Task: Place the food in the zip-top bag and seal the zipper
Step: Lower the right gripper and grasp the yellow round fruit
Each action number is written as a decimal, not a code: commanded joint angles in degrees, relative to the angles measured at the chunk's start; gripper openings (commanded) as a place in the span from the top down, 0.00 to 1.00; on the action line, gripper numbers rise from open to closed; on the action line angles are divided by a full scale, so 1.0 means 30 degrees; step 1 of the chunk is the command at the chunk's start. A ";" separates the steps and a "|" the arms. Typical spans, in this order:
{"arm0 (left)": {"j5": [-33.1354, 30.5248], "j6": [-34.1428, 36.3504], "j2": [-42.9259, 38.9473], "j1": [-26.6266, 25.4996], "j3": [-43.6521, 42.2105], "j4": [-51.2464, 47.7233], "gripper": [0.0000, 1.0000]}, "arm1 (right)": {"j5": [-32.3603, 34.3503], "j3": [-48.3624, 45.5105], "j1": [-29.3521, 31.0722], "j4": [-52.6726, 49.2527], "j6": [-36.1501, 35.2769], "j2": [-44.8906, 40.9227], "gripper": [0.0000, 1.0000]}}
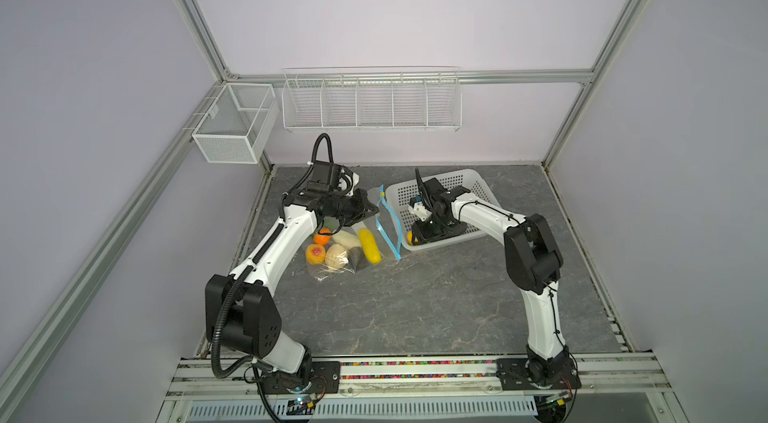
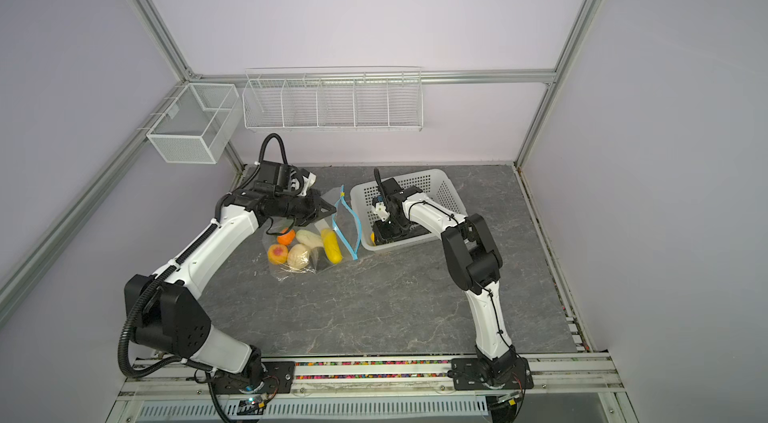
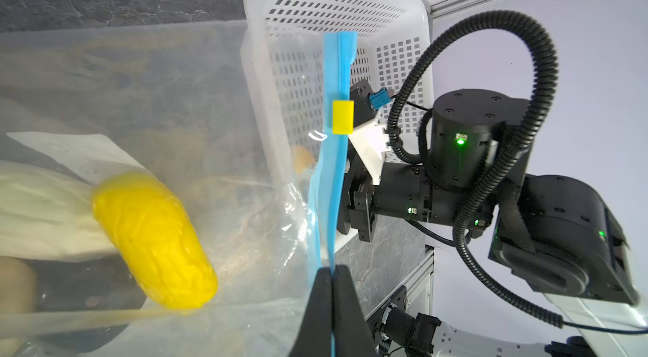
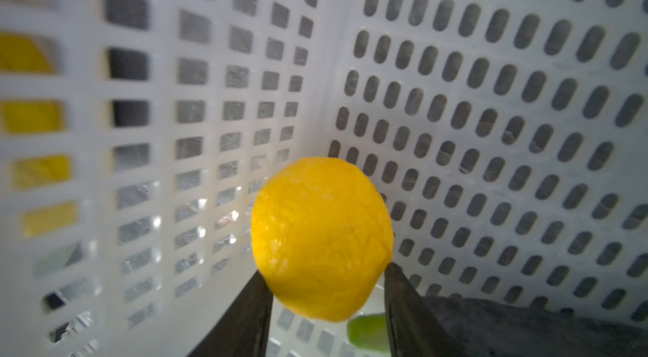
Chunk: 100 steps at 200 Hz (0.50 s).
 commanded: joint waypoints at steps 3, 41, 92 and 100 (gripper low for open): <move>0.0025 -0.0026 0.0122 -0.0072 0.0412 0.0251 1.00 | 0.1368 0.0245 -0.0038 0.0399 0.0212 0.0081 0.47; -0.0023 0.0018 0.0116 -0.0067 0.0345 0.0192 1.00 | 0.1718 0.0252 -0.0395 0.1487 0.0957 0.0181 0.47; -0.0056 0.0004 0.0202 -0.0080 0.0491 0.0130 1.00 | 0.0835 0.0825 -0.0284 0.2063 0.0999 0.0762 0.39; -0.0052 -0.0011 0.0256 -0.0070 0.0520 0.0127 1.00 | 0.0612 0.0881 -0.0272 0.2184 0.1071 0.0791 0.38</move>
